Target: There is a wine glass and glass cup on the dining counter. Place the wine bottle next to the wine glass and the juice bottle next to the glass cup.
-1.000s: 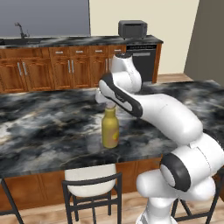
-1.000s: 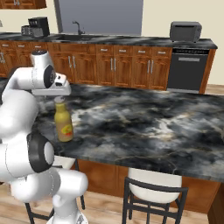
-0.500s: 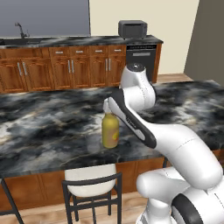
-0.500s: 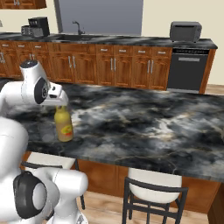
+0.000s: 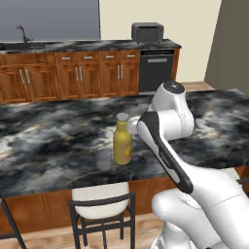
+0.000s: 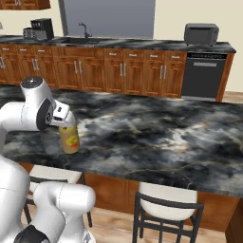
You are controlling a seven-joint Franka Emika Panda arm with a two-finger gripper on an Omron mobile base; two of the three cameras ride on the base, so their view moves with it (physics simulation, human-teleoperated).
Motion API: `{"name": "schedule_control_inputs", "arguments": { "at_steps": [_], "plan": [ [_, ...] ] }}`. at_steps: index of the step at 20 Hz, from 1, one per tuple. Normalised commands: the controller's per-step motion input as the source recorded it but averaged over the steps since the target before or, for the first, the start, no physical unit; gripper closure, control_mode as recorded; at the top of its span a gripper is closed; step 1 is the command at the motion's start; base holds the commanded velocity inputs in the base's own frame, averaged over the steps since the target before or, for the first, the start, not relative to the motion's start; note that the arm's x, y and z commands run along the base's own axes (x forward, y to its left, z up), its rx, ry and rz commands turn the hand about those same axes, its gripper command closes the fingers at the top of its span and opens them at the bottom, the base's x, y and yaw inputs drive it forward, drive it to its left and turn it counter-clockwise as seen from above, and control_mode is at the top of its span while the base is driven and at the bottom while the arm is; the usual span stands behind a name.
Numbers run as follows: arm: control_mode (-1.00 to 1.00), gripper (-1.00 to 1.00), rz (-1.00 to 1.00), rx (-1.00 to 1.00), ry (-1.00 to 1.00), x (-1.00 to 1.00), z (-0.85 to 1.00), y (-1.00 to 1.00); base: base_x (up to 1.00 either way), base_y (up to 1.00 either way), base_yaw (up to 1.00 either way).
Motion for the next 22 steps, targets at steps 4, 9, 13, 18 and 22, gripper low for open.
{"name": "schedule_control_inputs", "arguments": {
  "at_steps": [4,9,13,18,22],
  "plan": [
    [-1.0,-1.0,-0.02,0.08,0.0,-0.35,0.0,-0.14,0.0,0.0,0.0],
    [-1.0,-1.0,-0.03,0.0,-0.01,-0.26,-0.02,-0.02,0.0,0.0,0.0],
    [-1.0,-1.0,-0.02,-0.01,0.0,-0.04,0.0,0.01,0.0,0.0,0.0],
    [-1.0,-1.0,0.0,-0.01,0.0,0.0,0.0,0.01,0.0,0.0,0.0],
    [1.0,-1.0,0.0,0.0,0.0,0.0,0.0,0.0,0.0,0.0,0.0]
  ]
}}
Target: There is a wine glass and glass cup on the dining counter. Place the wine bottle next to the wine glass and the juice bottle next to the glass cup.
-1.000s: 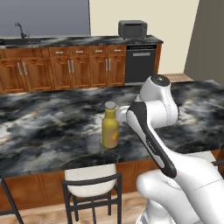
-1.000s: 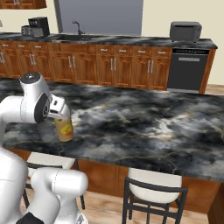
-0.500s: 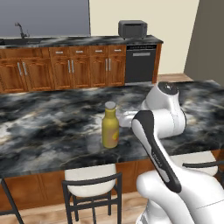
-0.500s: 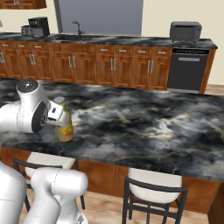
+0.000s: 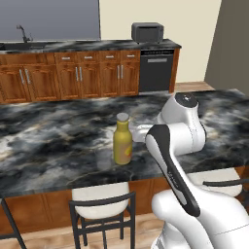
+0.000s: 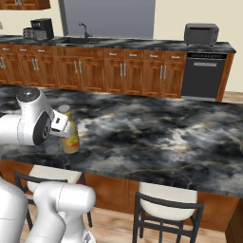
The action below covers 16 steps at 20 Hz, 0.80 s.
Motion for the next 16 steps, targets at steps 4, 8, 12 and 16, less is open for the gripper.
{"name": "schedule_control_inputs", "arguments": {
  "at_steps": [4,8,12,16],
  "plan": [
    [1.0,-1.0,0.0,0.0,0.0,0.0,0.0,0.0,-0.02,0.0,0.0],
    [1.0,-1.0,0.0,0.0,0.0,0.0,0.0,0.0,-0.23,0.04,0.0],
    [1.0,-1.0,0.0,0.0,0.0,0.0,0.0,0.0,-0.52,0.14,0.0],
    [1.0,-1.0,0.0,0.0,0.0,0.0,0.0,0.0,-0.63,0.2,0.0]
  ]
}}
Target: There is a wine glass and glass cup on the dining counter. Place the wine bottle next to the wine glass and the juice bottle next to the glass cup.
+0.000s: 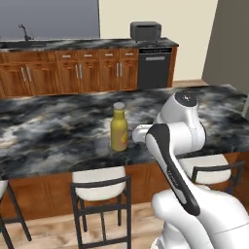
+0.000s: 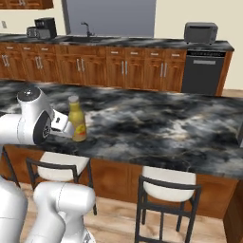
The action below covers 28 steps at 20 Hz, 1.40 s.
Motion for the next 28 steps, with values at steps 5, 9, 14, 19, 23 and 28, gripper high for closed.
{"name": "schedule_control_inputs", "arguments": {
  "at_steps": [5,9,14,19,23,28],
  "plan": [
    [1.0,-1.0,0.0,0.0,0.0,0.0,0.0,0.0,-0.66,0.26,0.0],
    [1.0,-1.0,0.0,0.0,0.0,0.0,0.0,0.0,-0.35,0.64,-0.02],
    [1.0,-1.0,0.0,0.0,0.0,0.0,0.0,0.0,-0.05,0.82,-0.03],
    [1.0,-1.0,0.0,0.0,0.0,0.0,0.0,0.0,0.0,0.91,0.0],
    [1.0,-1.0,0.0,0.0,0.0,0.0,0.0,0.0,0.0,0.94,0.0],
    [1.0,-1.0,0.0,0.0,0.0,0.0,0.0,0.0,0.02,0.94,0.0]
  ]
}}
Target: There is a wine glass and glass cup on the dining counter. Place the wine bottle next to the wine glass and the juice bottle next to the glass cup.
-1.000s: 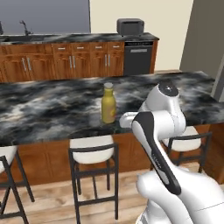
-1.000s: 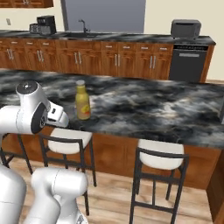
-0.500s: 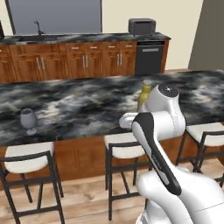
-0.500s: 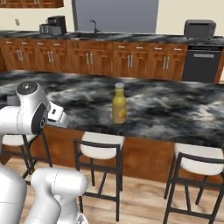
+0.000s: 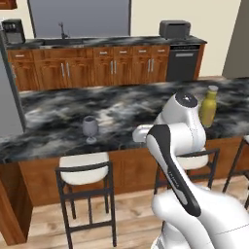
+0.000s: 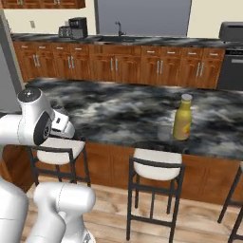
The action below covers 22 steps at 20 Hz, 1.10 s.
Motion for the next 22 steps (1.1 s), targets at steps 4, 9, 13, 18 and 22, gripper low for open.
{"name": "schedule_control_inputs", "arguments": {
  "at_steps": [4,9,13,18,22],
  "plan": [
    [1.0,-1.0,0.0,0.0,0.0,0.0,0.0,0.0,0.09,0.94,0.0],
    [1.0,-1.0,0.0,0.0,0.0,0.0,0.0,0.0,0.16,0.94,0.0],
    [1.0,-1.0,0.0,0.0,0.0,0.0,0.0,0.0,0.25,0.93,0.0],
    [1.0,-1.0,0.0,0.0,0.0,0.0,0.0,0.0,0.29,0.92,0.0],
    [1.0,-1.0,0.0,0.0,0.0,0.0,0.0,0.0,0.33,0.92,0.0]
  ]
}}
